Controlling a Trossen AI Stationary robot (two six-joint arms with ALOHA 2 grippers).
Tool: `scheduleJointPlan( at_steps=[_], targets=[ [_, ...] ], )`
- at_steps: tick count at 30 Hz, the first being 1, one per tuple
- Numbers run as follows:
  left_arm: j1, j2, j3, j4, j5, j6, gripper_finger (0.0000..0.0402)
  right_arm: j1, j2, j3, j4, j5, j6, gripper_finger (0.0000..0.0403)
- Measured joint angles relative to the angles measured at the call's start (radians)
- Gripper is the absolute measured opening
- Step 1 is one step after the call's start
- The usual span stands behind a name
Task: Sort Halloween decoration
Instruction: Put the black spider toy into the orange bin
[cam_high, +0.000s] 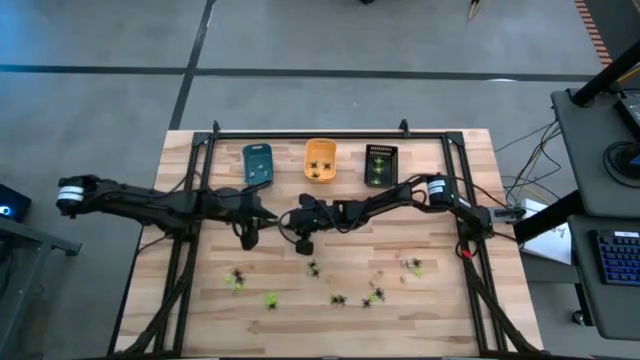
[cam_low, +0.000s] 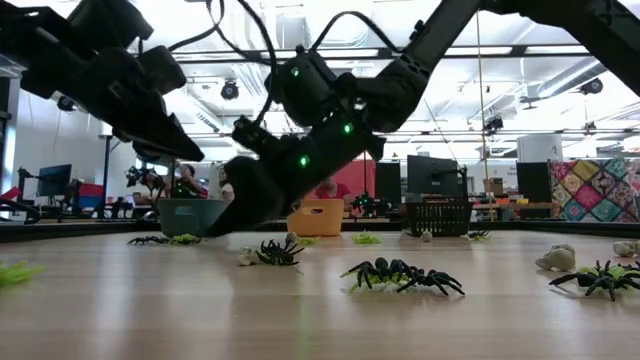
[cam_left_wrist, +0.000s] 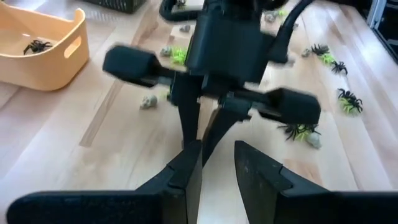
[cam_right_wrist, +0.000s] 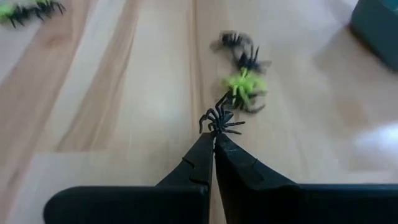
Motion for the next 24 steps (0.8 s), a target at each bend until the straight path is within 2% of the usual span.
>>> scheduleJointPlan(
  at_steps=[6,12,18,24],
  targets=[
    [0.000,-0.020,0.000,-0.010,0.000,-0.003,0.0077,0.000,-0.056,-0.008,-0.049,0.008,-0.013,0.0008],
    [0.000,-0.036,0.000,-0.016,-0.001,-0.004,0.0077,-0.002,-0.163,-0.021,-0.192,0.056,-0.022,0.0008],
    [0.001,-0.053,0.000,-0.027,-0.002,-0.007,0.0077,-0.023,-0.325,-0.031,-0.512,0.188,-0.038,0.0008],
    [0.001,-0.062,0.000,-0.026,-0.003,-0.007,0.0077,-0.113,-0.490,-0.096,-0.808,0.317,0.047,0.0008]
  ],
)
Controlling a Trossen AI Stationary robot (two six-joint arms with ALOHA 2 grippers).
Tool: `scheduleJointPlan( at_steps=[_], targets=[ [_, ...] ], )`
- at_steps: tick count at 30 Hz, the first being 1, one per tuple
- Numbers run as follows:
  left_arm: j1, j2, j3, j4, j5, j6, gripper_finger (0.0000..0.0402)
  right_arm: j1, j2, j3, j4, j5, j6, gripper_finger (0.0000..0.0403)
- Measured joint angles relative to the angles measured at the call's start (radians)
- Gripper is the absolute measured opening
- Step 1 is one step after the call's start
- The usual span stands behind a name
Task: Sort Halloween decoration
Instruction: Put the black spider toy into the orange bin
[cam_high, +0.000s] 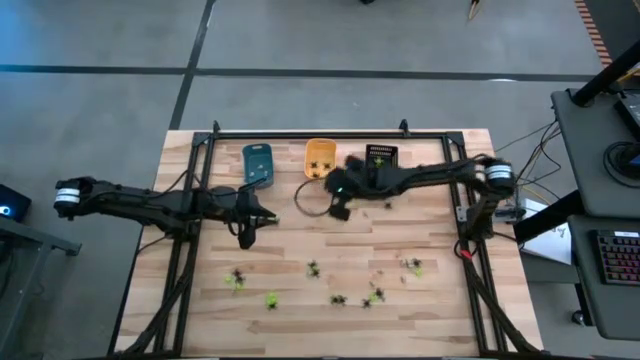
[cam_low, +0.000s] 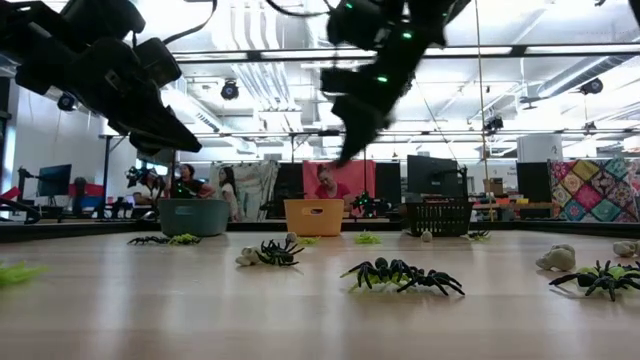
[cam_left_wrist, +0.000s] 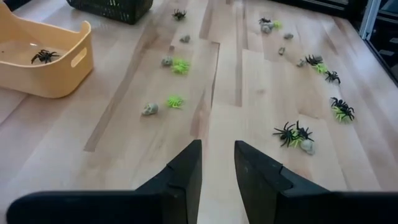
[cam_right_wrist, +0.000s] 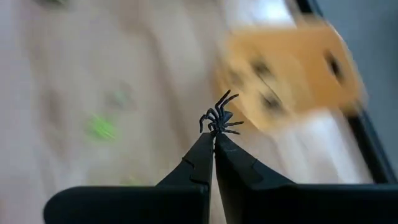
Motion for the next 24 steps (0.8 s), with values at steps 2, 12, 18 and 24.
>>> scheduleJointPlan(
  at_steps=[2,12,18,24],
  targets=[
    [0.000,0.000,0.000,0.003,0.000,0.000,0.0077,-0.048,-0.056,-0.046,-0.043,0.001,0.039,0.0008],
    [-0.001,0.002,0.000,0.010,0.000,0.003,0.0077,-0.303,-0.290,-0.354,0.114,-0.128,0.108,0.0008],
    [-0.001,0.002,0.000,0.028,0.000,0.010,0.0077,-0.390,-0.351,-0.483,0.437,-0.328,0.109,0.0008],
    [0.000,0.002,0.000,0.045,-0.001,0.026,0.0077,-0.435,-0.287,-0.525,0.822,-0.515,0.156,0.0008]
  ],
)
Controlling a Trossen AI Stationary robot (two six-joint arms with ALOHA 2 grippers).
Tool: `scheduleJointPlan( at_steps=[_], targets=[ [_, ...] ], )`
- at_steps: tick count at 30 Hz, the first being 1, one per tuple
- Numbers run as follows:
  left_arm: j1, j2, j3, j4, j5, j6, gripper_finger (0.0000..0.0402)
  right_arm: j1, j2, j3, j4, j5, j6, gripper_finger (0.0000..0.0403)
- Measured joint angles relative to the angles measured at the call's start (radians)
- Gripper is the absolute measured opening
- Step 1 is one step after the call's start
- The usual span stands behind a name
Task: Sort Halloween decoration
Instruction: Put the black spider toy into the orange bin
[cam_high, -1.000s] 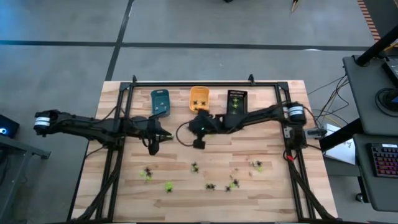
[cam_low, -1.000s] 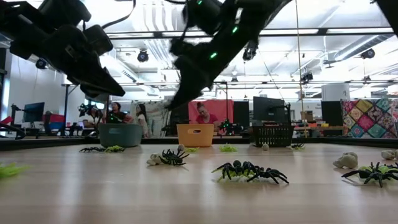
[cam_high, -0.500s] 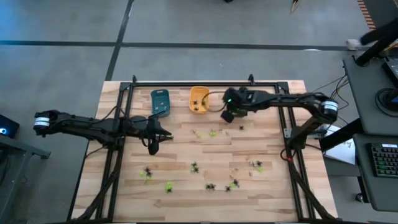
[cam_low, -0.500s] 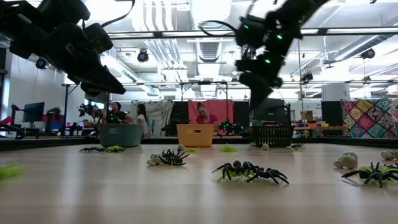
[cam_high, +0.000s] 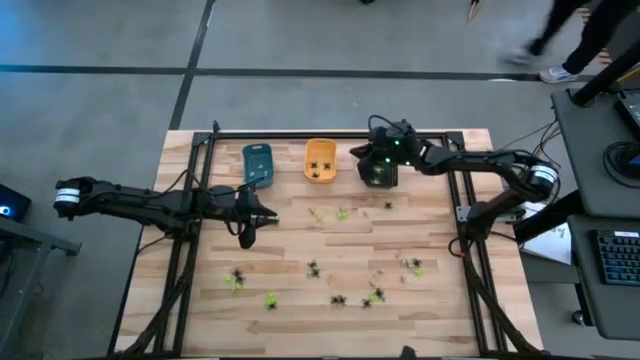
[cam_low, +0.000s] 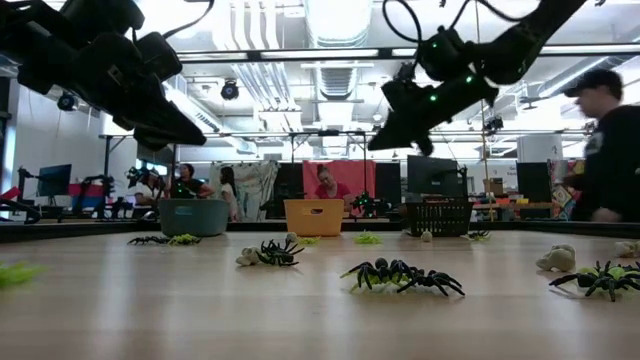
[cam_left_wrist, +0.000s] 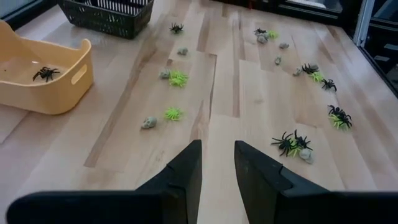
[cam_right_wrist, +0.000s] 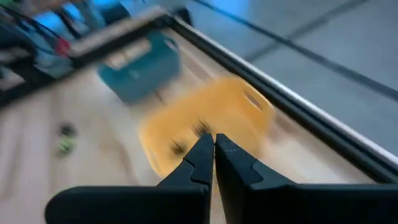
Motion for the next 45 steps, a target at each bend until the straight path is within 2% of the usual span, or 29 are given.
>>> scheduleJointPlan(
  at_steps=[4,7,10,12,16,19,21,25,27,32,35,45],
  targets=[
    [0.000,0.000,0.000,0.002,0.000,0.000,0.0077,-0.002,0.088,0.016,0.167,-0.044,0.032,0.0008],
    [0.000,0.000,0.000,0.002,0.000,-0.002,0.0077,-0.002,0.145,0.058,0.164,-0.056,0.034,0.0008],
    [0.000,0.000,0.000,0.001,0.000,-0.003,0.0077,-0.002,0.175,0.103,0.089,-0.075,0.043,0.0008],
    [0.000,0.000,0.000,-0.002,0.000,-0.003,0.0077,-0.001,0.177,0.149,-0.029,-0.060,0.050,0.0008],
    [0.000,0.000,0.000,-0.003,0.000,0.004,0.0077,0.007,0.181,0.296,-0.428,0.022,0.039,0.0008],
    [0.000,0.000,0.000,-0.003,-0.001,0.018,0.0077,0.034,0.209,0.417,-0.695,0.036,-0.008,0.0008],
    [0.000,0.000,0.000,-0.003,-0.003,0.025,0.0077,0.062,0.233,0.485,-0.845,0.030,-0.130,0.0008],
    [0.000,0.000,0.000,-0.003,-0.009,0.027,0.0077,0.115,0.272,0.553,-1.078,0.034,-0.531,0.0009],
    [0.000,0.001,0.000,-0.003,-0.009,0.027,0.0077,0.133,0.284,0.558,-1.091,0.038,-0.599,0.0009],
    [0.000,0.001,0.000,-0.003,-0.009,0.030,0.0077,0.161,0.303,0.571,-1.066,0.048,-0.621,0.0011],
    [0.000,0.001,0.000,-0.005,-0.009,0.033,0.0077,0.179,0.318,0.571,-1.036,0.111,-0.624,0.0027],
    [0.000,0.002,0.000,-0.010,-0.009,0.038,0.0077,0.189,0.395,0.573,-0.986,0.150,-0.582,0.0162]
  ],
)
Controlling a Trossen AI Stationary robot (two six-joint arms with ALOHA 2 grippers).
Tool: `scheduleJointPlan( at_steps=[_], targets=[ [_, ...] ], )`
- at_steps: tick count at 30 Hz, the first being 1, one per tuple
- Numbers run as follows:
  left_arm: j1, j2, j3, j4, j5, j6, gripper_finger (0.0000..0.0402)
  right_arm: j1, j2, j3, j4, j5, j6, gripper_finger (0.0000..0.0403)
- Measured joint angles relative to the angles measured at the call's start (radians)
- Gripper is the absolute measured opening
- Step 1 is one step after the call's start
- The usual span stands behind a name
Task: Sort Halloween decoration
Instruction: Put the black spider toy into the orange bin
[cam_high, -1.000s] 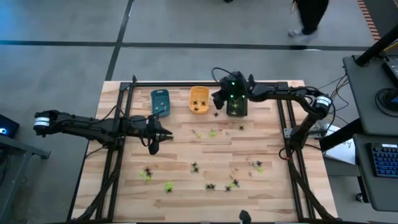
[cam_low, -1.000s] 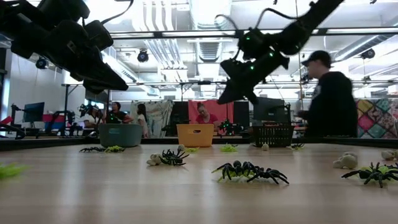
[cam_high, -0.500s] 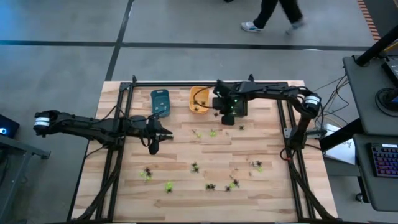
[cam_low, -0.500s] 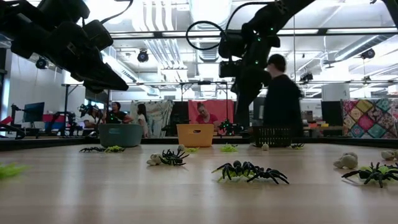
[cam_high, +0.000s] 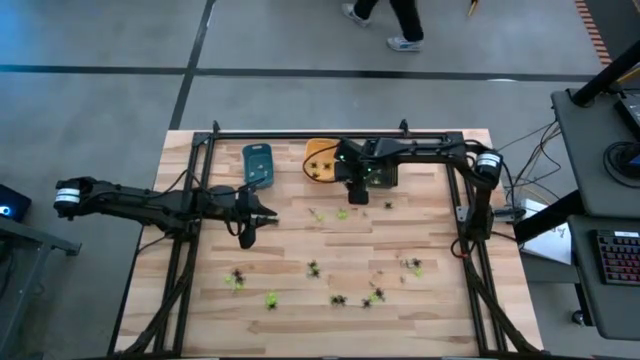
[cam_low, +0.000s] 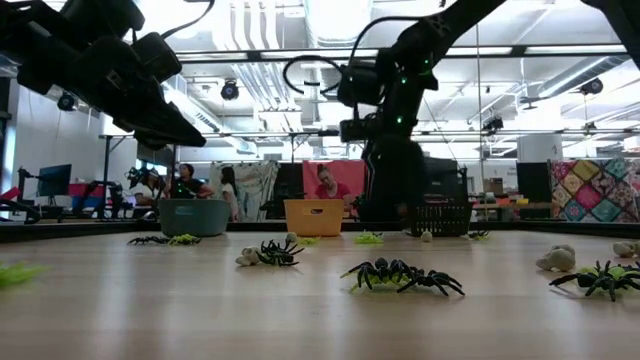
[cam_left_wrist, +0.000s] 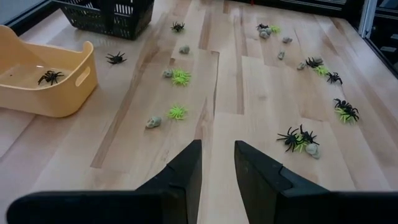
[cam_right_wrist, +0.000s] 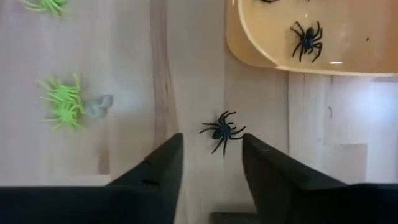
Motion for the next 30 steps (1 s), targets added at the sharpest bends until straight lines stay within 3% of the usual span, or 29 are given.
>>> scheduleJointPlan(
  at_steps=[6,21,25,30],
  targets=[
    [0.000,0.000,0.000,0.000,0.000,0.018,0.0077,0.002,0.051,0.002,0.035,0.040,0.000,0.0207],
    [0.000,0.003,0.000,-0.002,0.000,0.034,0.0077,0.000,0.132,0.003,0.062,0.071,0.001,0.0210],
    [0.000,0.003,0.000,-0.002,0.000,0.034,0.0077,0.000,0.135,0.004,0.063,0.070,0.000,0.0192],
    [0.000,0.004,0.000,-0.002,0.000,0.042,0.0077,0.000,0.134,0.003,0.061,0.063,-0.002,0.0132]
  ],
)
